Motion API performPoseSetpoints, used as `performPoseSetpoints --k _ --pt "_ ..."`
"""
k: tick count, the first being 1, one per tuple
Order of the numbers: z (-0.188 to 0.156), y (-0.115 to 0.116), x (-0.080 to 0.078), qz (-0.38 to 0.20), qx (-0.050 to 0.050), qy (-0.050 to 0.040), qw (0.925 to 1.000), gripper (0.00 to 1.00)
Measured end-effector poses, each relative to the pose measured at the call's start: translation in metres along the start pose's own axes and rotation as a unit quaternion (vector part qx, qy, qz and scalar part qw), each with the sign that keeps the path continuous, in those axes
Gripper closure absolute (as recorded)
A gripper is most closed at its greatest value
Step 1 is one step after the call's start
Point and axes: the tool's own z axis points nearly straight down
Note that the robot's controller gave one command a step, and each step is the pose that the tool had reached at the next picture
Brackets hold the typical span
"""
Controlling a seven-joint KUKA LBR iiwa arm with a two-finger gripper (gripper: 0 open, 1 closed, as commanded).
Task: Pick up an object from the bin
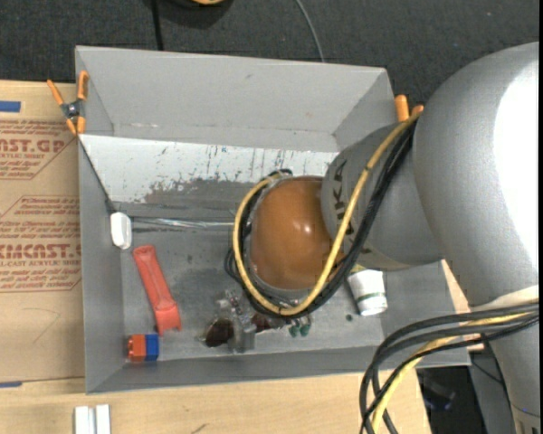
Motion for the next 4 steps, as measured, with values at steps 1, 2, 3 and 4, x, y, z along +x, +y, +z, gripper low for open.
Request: performPoseSetpoints --k 1,2,3,4 --pt "0.003 0.005 -0.055 0.016 0.000 0.0019 0.9999 1.00" --pt "0.000 -0.015 -0.070 0.011 -0.001 -0.0058 0.9999 1.00" --pt "0.002 -0.023 -0.064 0.015 0.002 0.0009 0.9999 1.00" --pt "0.003 -0.016 -0.098 -0.013 -0.001 -0.0046 0.9999 1.00"
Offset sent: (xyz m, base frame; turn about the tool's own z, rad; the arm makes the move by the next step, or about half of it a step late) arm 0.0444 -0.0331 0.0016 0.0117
